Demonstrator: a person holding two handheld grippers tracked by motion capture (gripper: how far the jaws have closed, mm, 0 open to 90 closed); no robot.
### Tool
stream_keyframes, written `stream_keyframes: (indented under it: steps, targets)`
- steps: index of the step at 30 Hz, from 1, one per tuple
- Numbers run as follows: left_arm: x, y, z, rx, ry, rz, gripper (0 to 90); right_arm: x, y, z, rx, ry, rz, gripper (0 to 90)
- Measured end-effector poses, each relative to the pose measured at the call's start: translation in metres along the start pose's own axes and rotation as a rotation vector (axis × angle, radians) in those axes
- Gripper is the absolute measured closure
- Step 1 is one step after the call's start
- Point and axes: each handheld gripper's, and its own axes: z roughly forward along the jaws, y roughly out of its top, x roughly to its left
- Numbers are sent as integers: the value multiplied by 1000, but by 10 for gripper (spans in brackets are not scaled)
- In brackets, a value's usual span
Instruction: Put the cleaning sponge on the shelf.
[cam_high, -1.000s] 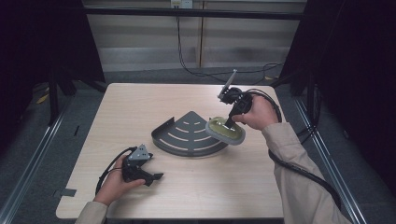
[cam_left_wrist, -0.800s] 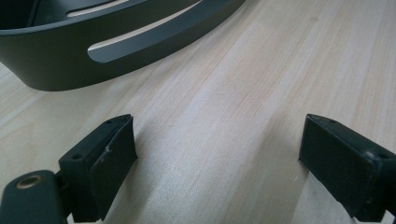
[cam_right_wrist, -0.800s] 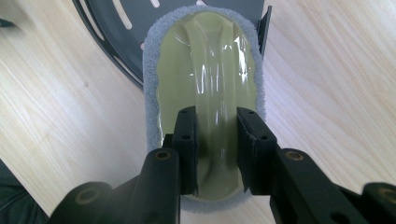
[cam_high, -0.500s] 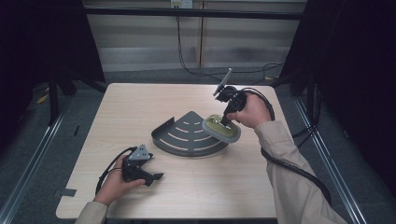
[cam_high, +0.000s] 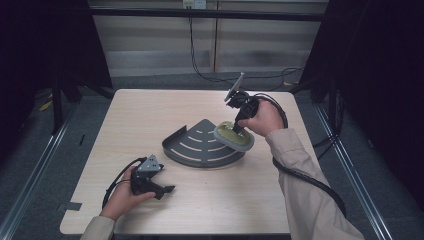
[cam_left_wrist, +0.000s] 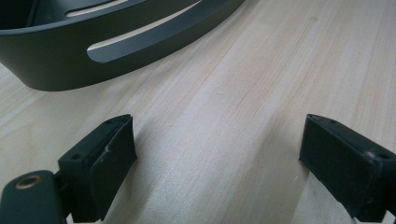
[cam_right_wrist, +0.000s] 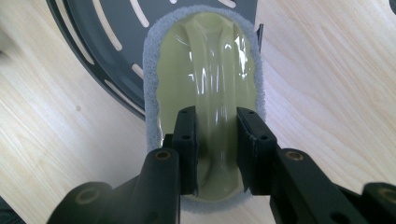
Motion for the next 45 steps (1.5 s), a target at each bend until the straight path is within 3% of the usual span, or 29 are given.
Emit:
stream_keyframes:
  steps: [28, 45]
  targets:
    - [0, 0, 0, 1, -1, 1, 99, 0, 14, 13, -12, -4, 48, 709]
    - [0, 0, 0, 2, -2, 0, 99, 5, 23, 25, -9, -5, 37, 708]
